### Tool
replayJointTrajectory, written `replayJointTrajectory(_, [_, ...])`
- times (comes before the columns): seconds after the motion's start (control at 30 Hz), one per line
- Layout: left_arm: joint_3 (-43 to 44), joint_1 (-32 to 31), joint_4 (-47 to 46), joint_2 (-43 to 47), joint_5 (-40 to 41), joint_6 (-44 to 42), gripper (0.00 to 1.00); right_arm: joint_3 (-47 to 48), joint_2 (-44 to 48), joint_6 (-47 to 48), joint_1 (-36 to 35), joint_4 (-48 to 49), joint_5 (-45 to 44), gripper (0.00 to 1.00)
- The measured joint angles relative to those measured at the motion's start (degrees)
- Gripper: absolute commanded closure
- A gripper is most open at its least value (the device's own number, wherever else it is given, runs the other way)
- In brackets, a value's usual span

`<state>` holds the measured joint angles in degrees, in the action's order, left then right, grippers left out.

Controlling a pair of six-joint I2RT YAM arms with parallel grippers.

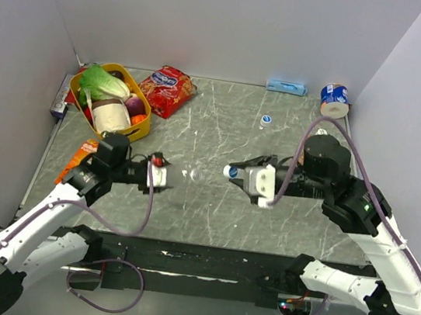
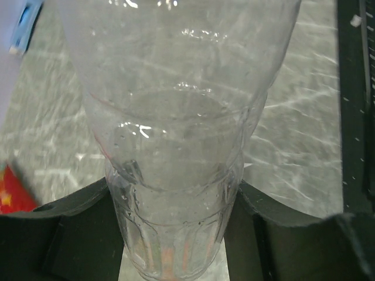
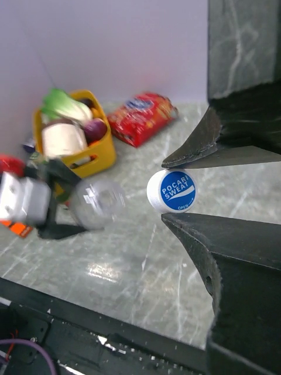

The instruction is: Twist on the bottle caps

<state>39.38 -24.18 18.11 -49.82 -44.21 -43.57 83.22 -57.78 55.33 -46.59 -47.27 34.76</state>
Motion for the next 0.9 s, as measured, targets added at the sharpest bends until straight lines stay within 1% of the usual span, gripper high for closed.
replayJointTrajectory(0.1, [-1.49,-5.25,0.44,1.79,2.05,-3.48,0.99,-0.57,0.68,4.2,-3.52,-0.15,-0.94,0.86])
replayJointTrajectory(0.2, [-1.49,-8.7,-0.46,2.6,3.65,-3.91,0.99,-1.16,0.13,7.96,-6.16,-1.25,-1.07,0.85])
replayJointTrajectory(0.3, [-1.49,-11.06,-1.42,2.69,5.35,-3.5,0.99,-1.16,-2.36,10.67,-7.85,-1.7,-1.03,0.85])
replayJointTrajectory(0.43, [-1.49,-12.39,-2.73,2.75,7.06,-1.66,0.99,-1.14,-3.96,13.53,-8.33,-2.54,-0.5,0.85])
replayJointTrajectory(0.67, [-1.51,-12.5,-4.52,2.73,8.85,2.4,0.99,-0.81,-4.04,17.81,-8.41,-4.87,1.03,0.85])
replayJointTrajectory(0.9, [-1.51,-12.68,-5.42,2.69,9.38,4.35,0.99,-0.28,-4.35,19.1,-8.63,-4.94,0.61,0.85])
